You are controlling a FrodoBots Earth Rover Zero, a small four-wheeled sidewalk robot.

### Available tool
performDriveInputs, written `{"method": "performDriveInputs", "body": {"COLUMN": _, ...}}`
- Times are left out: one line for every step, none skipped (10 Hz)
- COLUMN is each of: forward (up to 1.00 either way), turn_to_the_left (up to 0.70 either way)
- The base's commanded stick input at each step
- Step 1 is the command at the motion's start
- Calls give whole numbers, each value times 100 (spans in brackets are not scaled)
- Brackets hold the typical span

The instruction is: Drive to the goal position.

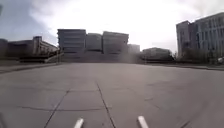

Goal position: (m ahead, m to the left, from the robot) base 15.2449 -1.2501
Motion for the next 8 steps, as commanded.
{"method": "performDriveInputs", "body": {"forward": 100, "turn_to_the_left": 0}}
{"method": "performDriveInputs", "body": {"forward": 100, "turn_to_the_left": 0}}
{"method": "performDriveInputs", "body": {"forward": 100, "turn_to_the_left": 0}}
{"method": "performDriveInputs", "body": {"forward": 100, "turn_to_the_left": 0}}
{"method": "performDriveInputs", "body": {"forward": 100, "turn_to_the_left": 0}}
{"method": "performDriveInputs", "body": {"forward": 100, "turn_to_the_left": 0}}
{"method": "performDriveInputs", "body": {"forward": 100, "turn_to_the_left": 0}}
{"method": "performDriveInputs", "body": {"forward": 100, "turn_to_the_left": 0}}
